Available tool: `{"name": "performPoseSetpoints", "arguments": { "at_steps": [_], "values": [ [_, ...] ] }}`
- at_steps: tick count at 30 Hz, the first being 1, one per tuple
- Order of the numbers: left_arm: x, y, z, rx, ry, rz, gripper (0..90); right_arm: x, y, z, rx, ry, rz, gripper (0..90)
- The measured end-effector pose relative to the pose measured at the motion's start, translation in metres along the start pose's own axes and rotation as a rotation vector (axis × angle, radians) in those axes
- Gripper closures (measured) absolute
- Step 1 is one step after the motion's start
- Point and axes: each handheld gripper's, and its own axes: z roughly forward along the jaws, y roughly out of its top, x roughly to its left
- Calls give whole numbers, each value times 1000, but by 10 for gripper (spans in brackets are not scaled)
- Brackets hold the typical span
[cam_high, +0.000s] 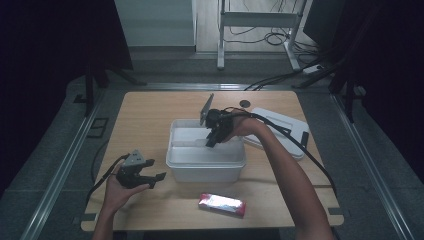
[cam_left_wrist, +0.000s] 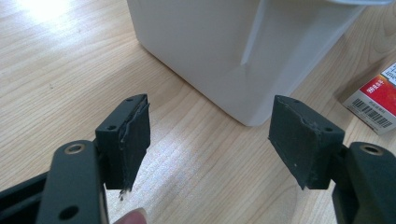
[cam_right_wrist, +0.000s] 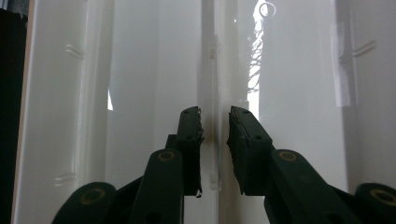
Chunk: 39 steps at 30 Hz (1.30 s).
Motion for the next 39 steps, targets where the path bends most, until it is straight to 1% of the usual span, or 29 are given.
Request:
{"name": "performPoseSetpoints", "arguments": {
  "at_steps": [1, 11, 12, 22, 30, 34, 39],
  "values": [
    [0, 0, 0, 0, 1, 0, 295, 0, 0, 0, -4, -5, 0, 766],
    [0, 0, 1, 5, -2, 1, 296, -3, 0, 1, 7, 26, 23, 871],
    [0, 0, 1, 5, -2, 2, 296, -3, -1, 1, 6, 22, 23, 875],
    [0, 0, 1, 5, -3, 1, 296, -1, 0, 0, 10, 3, 16, 886],
    [0, 0, 1, 4, -2, 1, 296, -1, 1, -1, -17, -16, 13, 889],
    [0, 0, 1, 7, -2, 1, 296, 0, 2, -4, -16, -10, 12, 889],
    [0, 0, 0, 8, -3, 2, 295, 2, 2, -8, -34, -20, 7, 890]
  ]
}}
